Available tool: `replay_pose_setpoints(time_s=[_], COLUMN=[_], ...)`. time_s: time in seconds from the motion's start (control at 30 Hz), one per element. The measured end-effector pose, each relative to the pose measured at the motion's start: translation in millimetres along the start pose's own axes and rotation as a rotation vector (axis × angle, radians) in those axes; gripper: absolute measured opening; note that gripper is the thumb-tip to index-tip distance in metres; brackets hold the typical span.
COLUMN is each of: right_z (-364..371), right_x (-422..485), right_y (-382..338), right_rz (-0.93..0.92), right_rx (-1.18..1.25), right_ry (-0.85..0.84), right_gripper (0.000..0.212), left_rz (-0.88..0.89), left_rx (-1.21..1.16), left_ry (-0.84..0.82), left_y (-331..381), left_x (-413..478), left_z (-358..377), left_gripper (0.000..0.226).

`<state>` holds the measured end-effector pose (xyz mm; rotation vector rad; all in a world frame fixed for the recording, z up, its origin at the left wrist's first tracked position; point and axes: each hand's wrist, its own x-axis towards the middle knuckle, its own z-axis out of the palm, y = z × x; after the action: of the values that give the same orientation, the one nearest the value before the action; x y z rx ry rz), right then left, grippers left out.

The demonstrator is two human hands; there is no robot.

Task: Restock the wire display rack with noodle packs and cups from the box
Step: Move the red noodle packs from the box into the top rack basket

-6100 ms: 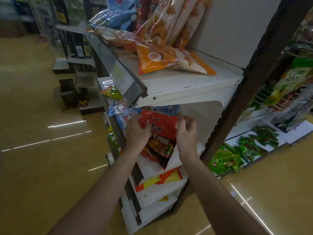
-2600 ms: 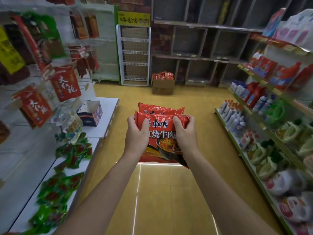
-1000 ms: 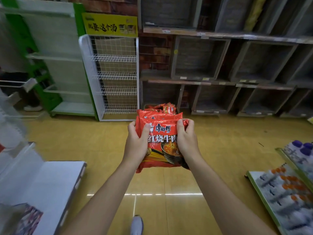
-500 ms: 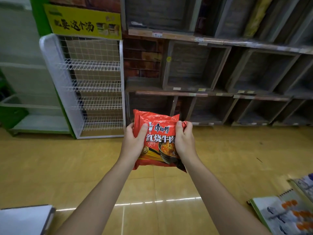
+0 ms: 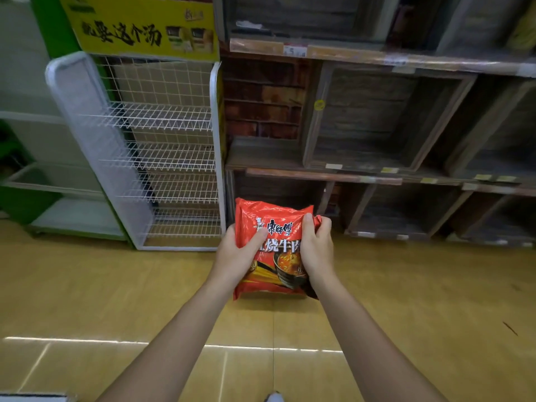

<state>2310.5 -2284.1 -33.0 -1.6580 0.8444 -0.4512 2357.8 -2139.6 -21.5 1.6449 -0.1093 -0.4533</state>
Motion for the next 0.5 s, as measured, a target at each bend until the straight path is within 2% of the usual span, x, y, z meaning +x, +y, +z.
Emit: replay_pose_setpoints(time_s=[0.17, 0.33, 0.5], right_z=[11, 30, 55], right_x=[81, 149, 207], right_y=[-9, -2, 11], right_rz=[0.074, 0.203, 0.241], right_rx=[0.049, 0.108, 0.103], right_ry=[-0.105, -0.171, -0.246], right_gripper=[0.029, 0.032, 0.037], left_rz=[-0.030, -0.054, -0.096], left_rx=[-0.036, 0.011, 0.037], left_ry=[0.029, 0.021, 0.011], left_y=[1, -5, -17], left_x=[77, 146, 218], left_z=[21, 33, 33], left_gripper=[0.052, 0.035, 0.036])
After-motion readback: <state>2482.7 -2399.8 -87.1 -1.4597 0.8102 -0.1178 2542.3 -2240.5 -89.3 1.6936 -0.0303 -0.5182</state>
